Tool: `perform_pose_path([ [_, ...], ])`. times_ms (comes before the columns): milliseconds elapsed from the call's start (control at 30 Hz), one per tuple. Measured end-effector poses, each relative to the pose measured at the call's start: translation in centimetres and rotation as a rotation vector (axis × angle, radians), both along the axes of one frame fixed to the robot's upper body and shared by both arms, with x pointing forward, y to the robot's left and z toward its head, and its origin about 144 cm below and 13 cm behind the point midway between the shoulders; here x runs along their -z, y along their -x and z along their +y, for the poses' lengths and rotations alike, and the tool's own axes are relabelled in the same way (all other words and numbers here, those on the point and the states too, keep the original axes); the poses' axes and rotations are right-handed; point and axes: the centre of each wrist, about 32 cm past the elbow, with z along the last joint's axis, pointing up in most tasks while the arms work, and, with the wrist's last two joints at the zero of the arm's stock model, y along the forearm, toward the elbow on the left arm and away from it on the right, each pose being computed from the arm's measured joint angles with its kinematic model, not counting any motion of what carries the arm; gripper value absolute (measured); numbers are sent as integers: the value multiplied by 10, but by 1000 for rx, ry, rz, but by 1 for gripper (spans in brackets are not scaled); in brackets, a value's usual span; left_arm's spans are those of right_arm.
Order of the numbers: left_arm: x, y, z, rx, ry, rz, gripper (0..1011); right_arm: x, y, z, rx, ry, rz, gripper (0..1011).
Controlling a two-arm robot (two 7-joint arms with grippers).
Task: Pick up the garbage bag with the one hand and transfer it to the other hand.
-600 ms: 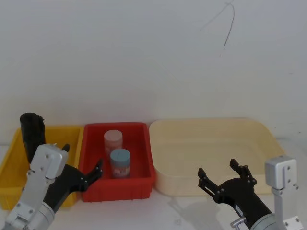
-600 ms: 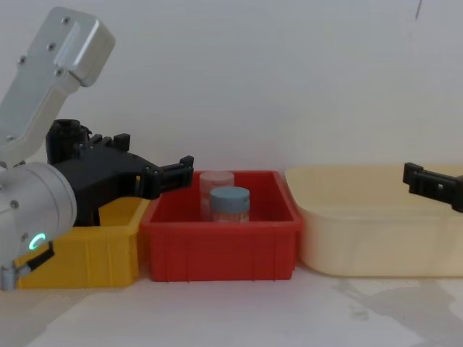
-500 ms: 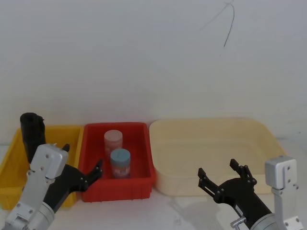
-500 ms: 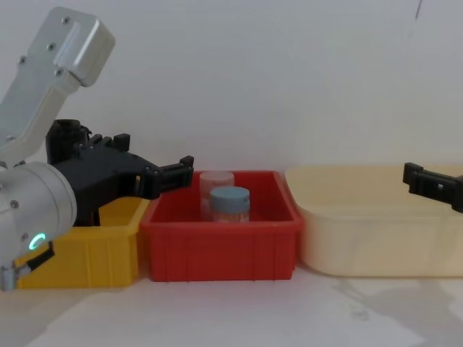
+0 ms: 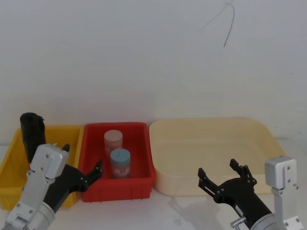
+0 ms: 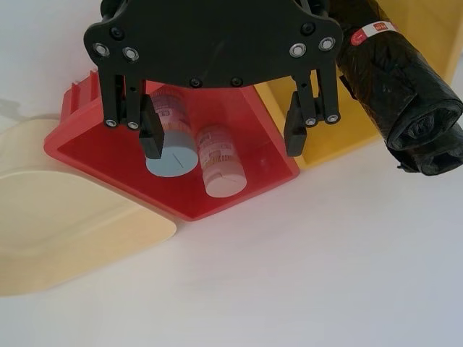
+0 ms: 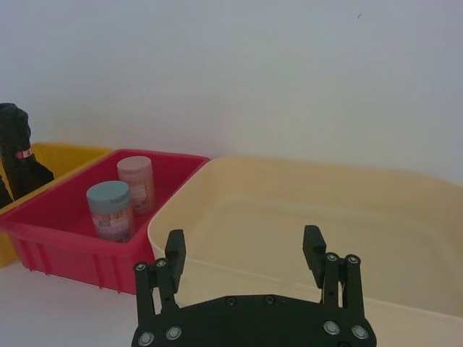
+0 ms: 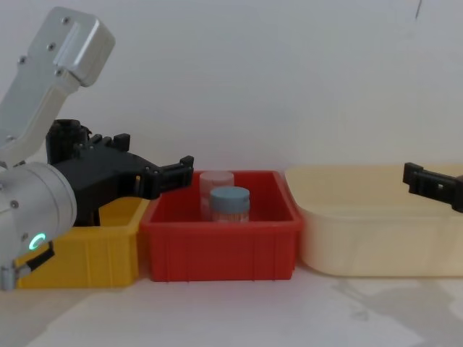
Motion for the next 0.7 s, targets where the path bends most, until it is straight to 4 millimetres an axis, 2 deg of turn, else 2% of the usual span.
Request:
perform_pose_path([
  [700,0,0,0,0,0,0,1001,0,0,0,0,0,0,1000],
])
